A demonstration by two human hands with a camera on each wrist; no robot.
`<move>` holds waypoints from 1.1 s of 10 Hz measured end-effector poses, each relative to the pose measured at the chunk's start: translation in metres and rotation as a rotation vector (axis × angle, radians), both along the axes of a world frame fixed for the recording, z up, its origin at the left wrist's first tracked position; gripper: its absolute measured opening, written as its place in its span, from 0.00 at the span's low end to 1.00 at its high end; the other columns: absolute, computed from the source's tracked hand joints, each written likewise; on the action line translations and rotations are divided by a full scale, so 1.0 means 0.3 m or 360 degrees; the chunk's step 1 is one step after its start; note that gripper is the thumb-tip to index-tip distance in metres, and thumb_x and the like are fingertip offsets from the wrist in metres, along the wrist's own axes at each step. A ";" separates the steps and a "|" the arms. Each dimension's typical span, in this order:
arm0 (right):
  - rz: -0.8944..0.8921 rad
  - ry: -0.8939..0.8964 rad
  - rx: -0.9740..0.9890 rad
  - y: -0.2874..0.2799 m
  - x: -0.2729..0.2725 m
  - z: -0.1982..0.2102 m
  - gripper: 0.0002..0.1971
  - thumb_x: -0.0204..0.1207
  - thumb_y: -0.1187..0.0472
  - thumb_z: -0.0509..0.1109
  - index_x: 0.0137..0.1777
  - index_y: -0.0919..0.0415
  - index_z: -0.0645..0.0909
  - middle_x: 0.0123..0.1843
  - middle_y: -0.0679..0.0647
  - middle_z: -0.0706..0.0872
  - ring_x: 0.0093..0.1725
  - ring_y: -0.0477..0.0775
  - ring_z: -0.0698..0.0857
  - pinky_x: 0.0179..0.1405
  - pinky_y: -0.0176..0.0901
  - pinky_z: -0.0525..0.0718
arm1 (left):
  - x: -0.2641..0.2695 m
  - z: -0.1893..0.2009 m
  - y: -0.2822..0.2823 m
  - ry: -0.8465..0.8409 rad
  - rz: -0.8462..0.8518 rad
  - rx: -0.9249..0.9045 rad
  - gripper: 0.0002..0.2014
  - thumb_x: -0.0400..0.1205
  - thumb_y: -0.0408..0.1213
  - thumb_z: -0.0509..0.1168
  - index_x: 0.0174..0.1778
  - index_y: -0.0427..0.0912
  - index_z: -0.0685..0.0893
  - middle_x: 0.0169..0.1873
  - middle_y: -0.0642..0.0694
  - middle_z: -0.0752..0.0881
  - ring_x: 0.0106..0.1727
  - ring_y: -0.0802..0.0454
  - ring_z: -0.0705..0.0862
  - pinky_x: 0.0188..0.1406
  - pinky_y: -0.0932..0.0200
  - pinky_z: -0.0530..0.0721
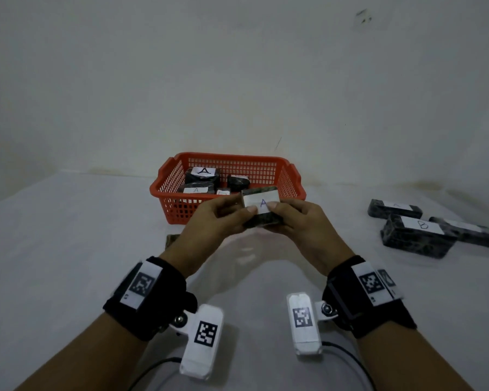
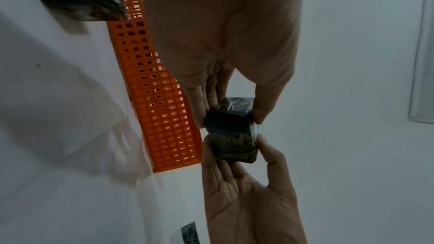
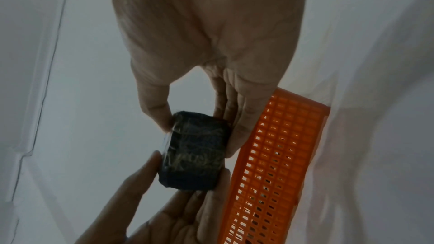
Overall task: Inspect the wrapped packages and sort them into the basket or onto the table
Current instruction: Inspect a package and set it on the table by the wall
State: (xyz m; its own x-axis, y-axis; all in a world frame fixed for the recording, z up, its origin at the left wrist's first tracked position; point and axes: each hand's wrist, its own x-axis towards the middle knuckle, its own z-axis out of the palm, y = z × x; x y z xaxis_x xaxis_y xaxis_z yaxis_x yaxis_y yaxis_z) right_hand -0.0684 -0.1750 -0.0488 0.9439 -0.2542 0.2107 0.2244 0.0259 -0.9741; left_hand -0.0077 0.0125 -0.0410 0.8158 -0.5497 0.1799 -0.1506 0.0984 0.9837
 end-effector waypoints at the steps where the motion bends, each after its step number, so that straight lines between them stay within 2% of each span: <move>1: 0.0045 -0.0002 0.0052 -0.007 -0.014 0.016 0.18 0.83 0.62 0.74 0.70 0.68 0.85 0.63 0.63 0.93 0.63 0.61 0.93 0.65 0.54 0.91 | -0.005 -0.006 -0.017 -0.0104 0.0074 -0.0025 0.16 0.87 0.39 0.68 0.70 0.42 0.85 0.59 0.50 0.93 0.60 0.54 0.92 0.61 0.54 0.91; 2: 0.0002 0.0013 0.0092 -0.018 -0.029 0.035 0.16 0.82 0.64 0.74 0.67 0.70 0.86 0.61 0.67 0.93 0.60 0.64 0.93 0.60 0.52 0.93 | -0.018 0.004 -0.045 -0.0075 0.0047 -0.0004 0.13 0.87 0.37 0.68 0.67 0.41 0.87 0.57 0.48 0.94 0.60 0.50 0.92 0.61 0.51 0.91; 3: -0.0097 0.0024 0.0118 -0.061 -0.078 0.064 0.15 0.83 0.63 0.75 0.65 0.73 0.88 0.57 0.69 0.94 0.54 0.63 0.94 0.51 0.46 0.93 | -0.046 0.034 -0.110 -0.0042 -0.0033 -0.0020 0.13 0.87 0.37 0.68 0.65 0.38 0.89 0.56 0.42 0.94 0.59 0.44 0.93 0.62 0.47 0.90; 5: -0.0358 0.0139 0.0122 -0.295 -0.283 0.104 0.14 0.83 0.61 0.75 0.59 0.73 0.91 0.53 0.68 0.94 0.49 0.59 0.93 0.52 0.47 0.93 | -0.153 0.100 -0.388 0.0066 -0.0278 0.0072 0.13 0.86 0.34 0.69 0.57 0.27 0.90 0.51 0.30 0.93 0.56 0.33 0.93 0.59 0.46 0.92; 6: -0.0504 0.0260 0.0130 -0.442 -0.426 0.114 0.12 0.83 0.60 0.74 0.58 0.69 0.92 0.55 0.64 0.95 0.49 0.57 0.94 0.51 0.45 0.93 | -0.240 0.090 -0.589 0.0131 -0.0366 0.0133 0.15 0.84 0.35 0.71 0.53 0.23 0.90 0.51 0.24 0.92 0.56 0.28 0.91 0.57 0.46 0.93; 7: -0.0635 0.0353 0.0150 -0.589 -0.563 0.116 0.14 0.83 0.61 0.75 0.64 0.67 0.89 0.59 0.65 0.94 0.50 0.55 0.94 0.43 0.41 0.92 | -0.345 0.074 -0.779 0.0191 -0.0398 0.0202 0.14 0.81 0.36 0.73 0.47 0.24 0.91 0.50 0.26 0.92 0.55 0.29 0.92 0.55 0.42 0.91; 8: -0.0792 0.0446 0.0141 -0.725 -0.671 0.113 0.15 0.81 0.62 0.76 0.66 0.67 0.89 0.59 0.64 0.94 0.48 0.56 0.93 0.44 0.42 0.91 | -0.430 0.055 -0.960 0.0226 -0.0473 0.0244 0.07 0.81 0.36 0.73 0.43 0.34 0.90 0.46 0.34 0.91 0.49 0.40 0.91 0.56 0.39 0.91; 9: -0.0938 0.0543 0.0129 -0.849 -0.733 0.091 0.15 0.81 0.62 0.77 0.64 0.71 0.89 0.48 0.63 0.94 0.41 0.55 0.91 0.43 0.44 0.88 | -0.486 0.023 -1.138 0.0229 -0.0534 0.0410 0.10 0.81 0.38 0.72 0.54 0.37 0.87 0.57 0.33 0.91 0.48 0.45 0.88 0.57 0.43 0.93; 10: -0.1030 0.0623 0.0138 -0.946 -0.751 0.048 0.17 0.80 0.63 0.78 0.64 0.74 0.87 0.49 0.66 0.93 0.42 0.58 0.90 0.39 0.43 0.88 | -0.510 -0.002 -1.229 0.0164 -0.0560 0.0515 0.20 0.80 0.39 0.71 0.64 0.30 0.86 0.63 0.31 0.89 0.48 0.45 0.88 0.54 0.46 0.94; 11: -0.1083 0.0753 0.0121 -1.017 -0.751 0.006 0.19 0.79 0.63 0.80 0.64 0.77 0.86 0.57 0.72 0.92 0.47 0.64 0.90 0.43 0.51 0.89 | -0.531 -0.024 -1.290 -0.0192 -0.0595 0.0813 0.22 0.82 0.38 0.71 0.70 0.33 0.83 0.67 0.33 0.87 0.59 0.40 0.90 0.59 0.44 0.92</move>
